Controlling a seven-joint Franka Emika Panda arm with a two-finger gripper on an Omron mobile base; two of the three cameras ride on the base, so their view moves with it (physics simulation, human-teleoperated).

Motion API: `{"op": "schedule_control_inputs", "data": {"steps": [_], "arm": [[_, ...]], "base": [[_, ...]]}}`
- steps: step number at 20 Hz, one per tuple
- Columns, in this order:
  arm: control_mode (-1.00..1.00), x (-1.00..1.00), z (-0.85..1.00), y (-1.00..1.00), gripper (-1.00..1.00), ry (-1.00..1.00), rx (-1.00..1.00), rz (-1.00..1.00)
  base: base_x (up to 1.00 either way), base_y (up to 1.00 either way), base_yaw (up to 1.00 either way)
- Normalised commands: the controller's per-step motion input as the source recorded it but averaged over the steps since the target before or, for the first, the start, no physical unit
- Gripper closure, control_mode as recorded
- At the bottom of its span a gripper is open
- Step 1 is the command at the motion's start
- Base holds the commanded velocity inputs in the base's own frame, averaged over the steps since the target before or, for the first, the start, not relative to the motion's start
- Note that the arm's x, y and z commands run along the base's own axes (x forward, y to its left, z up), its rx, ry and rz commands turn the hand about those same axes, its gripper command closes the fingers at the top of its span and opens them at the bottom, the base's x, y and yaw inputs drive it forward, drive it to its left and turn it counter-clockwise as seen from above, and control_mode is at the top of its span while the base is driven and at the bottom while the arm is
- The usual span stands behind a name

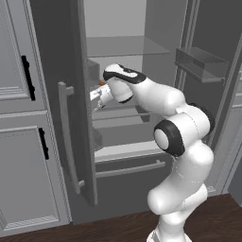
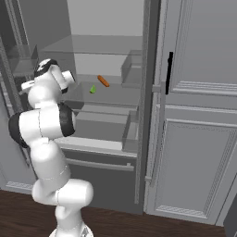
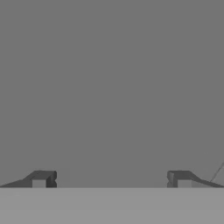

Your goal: Grab a lemon wedge from the fridge and one ice cube from the ice bowl, and put them in the glass of lemonade.

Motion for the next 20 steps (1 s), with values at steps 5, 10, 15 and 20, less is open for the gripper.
{"op": "schedule_control_inputs", "data": {"steps": [5, 10, 15, 20], "arm": [[-1.00, -0.42, 0.00, 1.00, -1.00, -0.12, 0.00, 0.00], [-1.00, -0.17, 0.00, 0.92, -1.00, -0.20, 0.00, -0.01], [-1.00, -0.16, -0.01, 0.28, -1.00, -0.10, 0.00, -0.10], [-1.00, -0.43, 0.26, -0.58, -1.00, -0.04, 0.00, -0.18]], "base": [[0.00, 0.00, 0.00], [0.00, 0.00, 0.00], [0.00, 0.00, 0.00], [0.00, 0.00, 0.00]]}}
